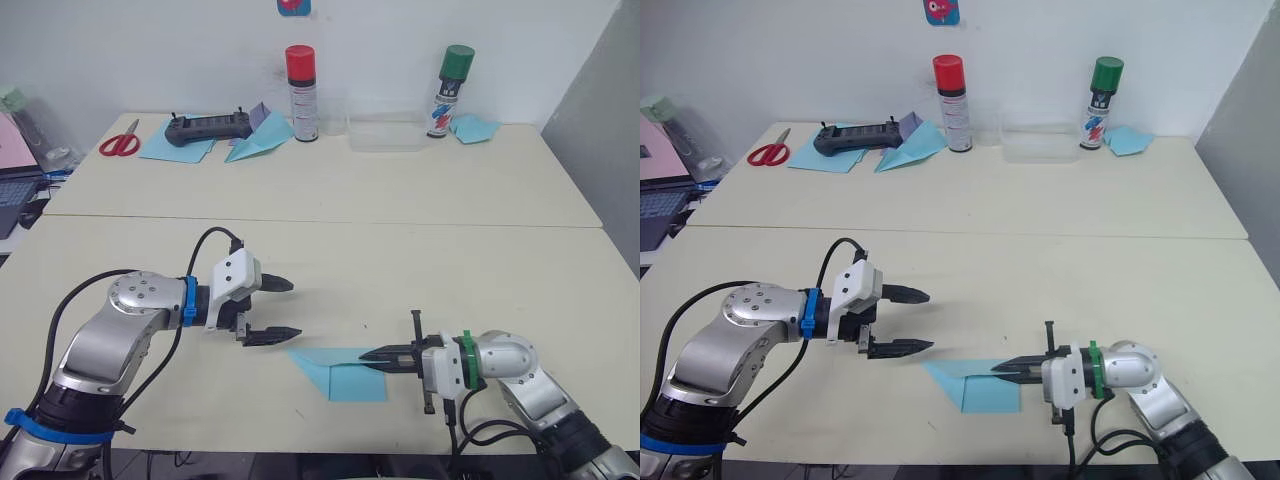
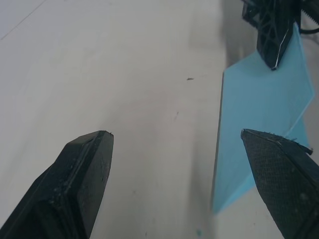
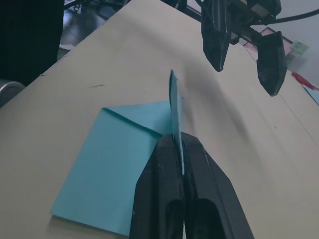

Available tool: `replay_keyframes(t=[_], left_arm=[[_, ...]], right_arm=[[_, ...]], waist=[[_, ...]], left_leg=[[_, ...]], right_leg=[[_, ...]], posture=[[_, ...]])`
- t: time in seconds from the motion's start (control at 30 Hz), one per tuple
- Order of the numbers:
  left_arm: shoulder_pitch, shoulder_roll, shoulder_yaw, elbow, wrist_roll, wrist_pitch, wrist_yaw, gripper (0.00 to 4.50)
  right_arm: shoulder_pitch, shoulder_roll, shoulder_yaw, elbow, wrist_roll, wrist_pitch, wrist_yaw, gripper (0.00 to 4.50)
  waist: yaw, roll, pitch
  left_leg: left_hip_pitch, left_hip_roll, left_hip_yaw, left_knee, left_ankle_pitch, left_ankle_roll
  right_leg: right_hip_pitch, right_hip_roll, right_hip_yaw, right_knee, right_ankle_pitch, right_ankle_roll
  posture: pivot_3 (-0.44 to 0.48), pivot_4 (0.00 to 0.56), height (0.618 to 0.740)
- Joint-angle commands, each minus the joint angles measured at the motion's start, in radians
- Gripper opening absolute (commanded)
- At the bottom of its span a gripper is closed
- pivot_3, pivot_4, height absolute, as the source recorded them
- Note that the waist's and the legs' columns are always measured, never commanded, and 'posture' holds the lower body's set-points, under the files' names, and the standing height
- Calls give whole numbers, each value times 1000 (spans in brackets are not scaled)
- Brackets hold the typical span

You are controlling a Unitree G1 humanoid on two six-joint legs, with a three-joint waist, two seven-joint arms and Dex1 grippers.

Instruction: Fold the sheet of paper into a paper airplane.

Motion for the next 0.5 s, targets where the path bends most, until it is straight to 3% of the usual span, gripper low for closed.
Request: replay_keyframes(t=[0.03,0.2,0.5], left_arm=[[-7,7,13,-38,-13,12,26,4500],[10,34,25,-65,-33,44,27,4500],[25,40,30,-65,-56,54,38,4500]], right_arm=[[-52,33,-20,51,-50,-10,-59,55],[-89,31,-43,73,-50,2,-76,55],[-66,-18,-8,70,21,-34,35,55]], waist=[[1,0,0],[1,0,0],[2,0,0]], left_leg=[[0,0,0,0,0,0],[-1,0,0,0,0,0],[0,0,0,0,0,0]], right_leg=[[0,0,0,0,0,0],[0,0,0,0,0,0],[0,-1,0,0,0,0]], posture=[[0,150,740],[0,150,740],[0,150,740]])
